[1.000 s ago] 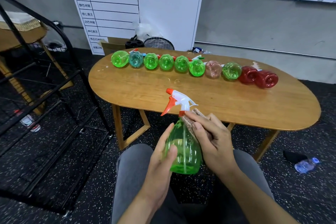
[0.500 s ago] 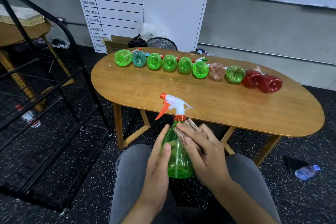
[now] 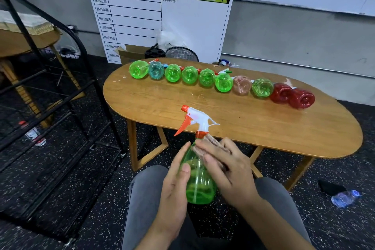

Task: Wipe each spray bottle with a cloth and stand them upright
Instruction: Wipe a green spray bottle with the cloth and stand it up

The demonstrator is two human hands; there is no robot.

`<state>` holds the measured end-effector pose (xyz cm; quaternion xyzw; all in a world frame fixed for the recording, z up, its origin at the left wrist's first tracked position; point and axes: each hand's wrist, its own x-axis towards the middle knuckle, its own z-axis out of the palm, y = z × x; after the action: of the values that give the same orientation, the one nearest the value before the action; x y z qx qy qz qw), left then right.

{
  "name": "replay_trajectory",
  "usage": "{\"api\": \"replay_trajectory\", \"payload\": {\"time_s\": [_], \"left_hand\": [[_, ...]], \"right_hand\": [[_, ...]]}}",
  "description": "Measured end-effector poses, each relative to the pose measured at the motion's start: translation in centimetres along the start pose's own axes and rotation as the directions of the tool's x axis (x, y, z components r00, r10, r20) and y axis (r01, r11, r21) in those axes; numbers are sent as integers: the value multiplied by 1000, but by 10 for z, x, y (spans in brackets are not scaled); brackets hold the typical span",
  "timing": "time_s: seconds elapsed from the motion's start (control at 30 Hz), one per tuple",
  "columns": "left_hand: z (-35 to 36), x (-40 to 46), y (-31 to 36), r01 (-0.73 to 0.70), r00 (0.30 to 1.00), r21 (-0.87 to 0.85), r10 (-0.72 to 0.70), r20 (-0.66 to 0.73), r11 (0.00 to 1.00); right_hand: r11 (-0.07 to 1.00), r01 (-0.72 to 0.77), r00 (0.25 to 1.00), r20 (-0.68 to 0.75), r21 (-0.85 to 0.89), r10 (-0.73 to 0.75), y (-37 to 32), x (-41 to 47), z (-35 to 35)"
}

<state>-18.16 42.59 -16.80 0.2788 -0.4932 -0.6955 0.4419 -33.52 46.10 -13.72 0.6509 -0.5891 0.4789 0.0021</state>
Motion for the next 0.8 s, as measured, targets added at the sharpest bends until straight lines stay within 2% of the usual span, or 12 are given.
{"api": "replay_trajectory", "payload": {"time_s": [0.1,0.2,0.27,0.37,0.47,0.57,0.67,0.73,0.8], "left_hand": [[-2,1,-1,-13,1000,-12,13,5,1000],[-5,2,0,-14,1000,-19,14,-10,1000],[-6,2,1,-4,1000,-30,3,-30,1000],[-8,3,2,8,998,-64,-12,-62,998],[-7,3,4,3,998,-63,-7,-54,998],[-6,3,5,10,999,-64,-12,-35,998],[-6,3,5,4,1000,-39,-5,-19,999],[-5,3,4,14,1000,-30,-14,-17,999],[-5,3,4,25,999,-41,-26,-19,999]], "right_hand": [[998,-61,997,-53,32,62,-3,4,8],[999,-31,998,-47,9,31,-10,-9,12],[997,75,997,16,-24,-75,-12,-23,11],[954,285,952,139,-89,-271,-11,-41,6],[918,373,922,169,-139,-349,-8,-40,1],[948,287,954,131,-135,-270,-7,-25,3],[997,66,998,26,-39,-66,-5,-3,8],[999,-53,998,-27,14,53,-3,7,11],[995,-93,994,-55,22,94,-5,10,13]]}}
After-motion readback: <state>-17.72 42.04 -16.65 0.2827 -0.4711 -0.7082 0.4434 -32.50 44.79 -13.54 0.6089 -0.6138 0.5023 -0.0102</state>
